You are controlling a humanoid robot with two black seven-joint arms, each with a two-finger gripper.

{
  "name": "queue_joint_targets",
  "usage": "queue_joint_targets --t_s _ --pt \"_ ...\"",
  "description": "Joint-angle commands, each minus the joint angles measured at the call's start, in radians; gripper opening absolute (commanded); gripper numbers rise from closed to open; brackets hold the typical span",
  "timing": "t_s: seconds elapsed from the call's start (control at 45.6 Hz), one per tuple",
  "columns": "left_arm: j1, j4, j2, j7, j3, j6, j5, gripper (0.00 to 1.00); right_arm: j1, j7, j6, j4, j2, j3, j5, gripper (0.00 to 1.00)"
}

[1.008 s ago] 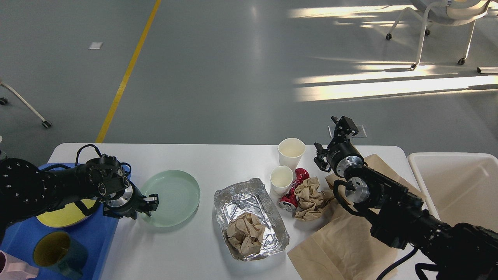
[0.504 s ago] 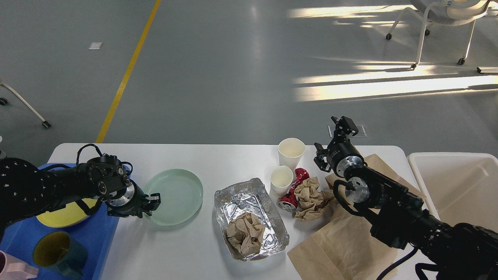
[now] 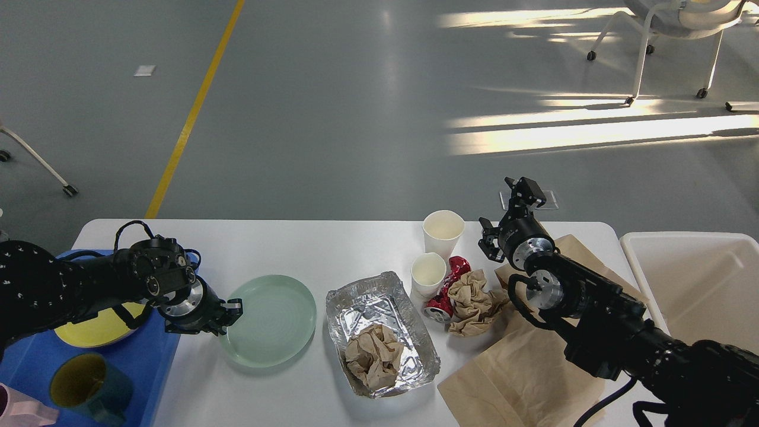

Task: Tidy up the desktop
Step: 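Grip the pale green plate rim with the left gripper, then lift the pale green plate and stack it on the yellow plate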

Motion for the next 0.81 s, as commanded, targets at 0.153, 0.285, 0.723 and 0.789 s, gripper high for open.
queue_joint_targets --t_s 0.153,0.285,0.723,0.789 --pt "-0.046 0.002 0.036 0.005 0.001 -0.010 0.001 0.00 0.000 -0.001 0.000 0.000 0.000 0.000 0.000 1.00" --pt "-0.107 0.002 0.074 0.024 -0.003 -0.074 0.001 0.00 0.000 0.001 0.000 0.000 0.000 0.000 0.000 1.00" --pt "-0.204 0.002 0.258 0.068 -0.158 -0.307 0.003 0.00 0.000 -0.001 0.000 0.000 0.000 0.000 0.000 1.00" --pt "-0.201 0.002 0.297 0.071 -0.169 -0.309 0.001 0.00 0.000 0.001 0.000 0.000 0.000 0.000 0.000 1.00"
